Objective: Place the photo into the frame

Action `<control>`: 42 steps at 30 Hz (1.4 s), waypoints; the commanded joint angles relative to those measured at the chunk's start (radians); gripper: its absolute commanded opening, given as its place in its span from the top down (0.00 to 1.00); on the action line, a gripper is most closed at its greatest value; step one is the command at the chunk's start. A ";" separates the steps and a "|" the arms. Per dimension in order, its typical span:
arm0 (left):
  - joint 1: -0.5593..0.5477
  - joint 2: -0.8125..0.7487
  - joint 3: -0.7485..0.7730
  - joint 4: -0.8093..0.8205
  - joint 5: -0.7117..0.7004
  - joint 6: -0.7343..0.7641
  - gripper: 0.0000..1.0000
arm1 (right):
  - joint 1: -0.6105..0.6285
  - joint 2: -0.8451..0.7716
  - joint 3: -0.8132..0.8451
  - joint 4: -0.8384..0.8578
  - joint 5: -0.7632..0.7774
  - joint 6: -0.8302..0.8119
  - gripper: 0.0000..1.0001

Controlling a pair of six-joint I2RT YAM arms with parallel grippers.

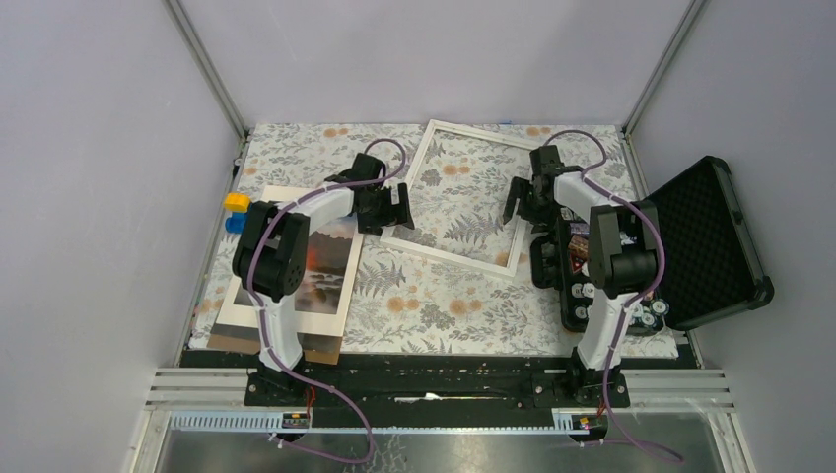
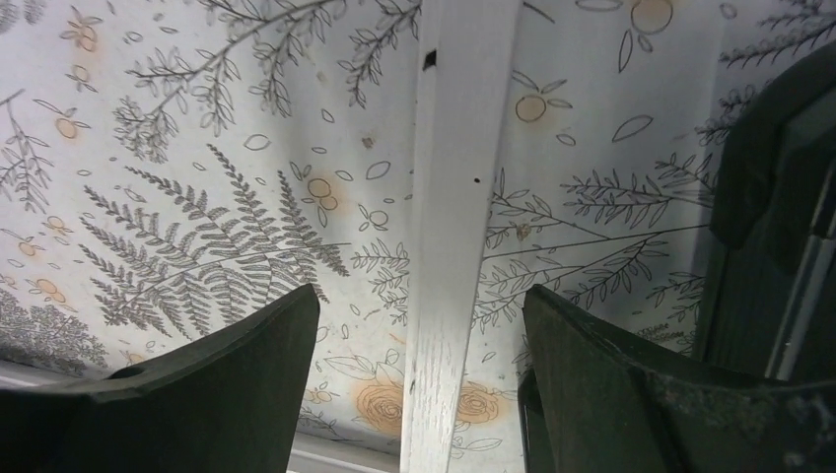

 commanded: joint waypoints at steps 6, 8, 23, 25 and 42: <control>-0.075 -0.223 -0.337 0.156 0.224 -0.176 0.01 | 0.029 -0.219 -0.241 0.085 -0.220 0.102 0.25; -0.098 -0.317 -0.407 0.142 0.198 -0.183 0.01 | 0.043 -0.306 -0.298 0.079 -0.225 0.111 0.23; -0.070 -0.229 -0.088 -0.120 -0.124 0.024 0.01 | 0.041 -0.075 0.081 -0.128 0.187 -0.025 0.21; -0.070 -0.179 -0.041 -0.116 -0.114 0.021 0.01 | 0.039 -0.005 0.129 -0.138 0.158 -0.038 0.30; -0.070 -0.027 0.107 -0.091 -0.107 0.022 0.01 | 0.018 0.029 0.090 -0.092 0.156 -0.066 0.62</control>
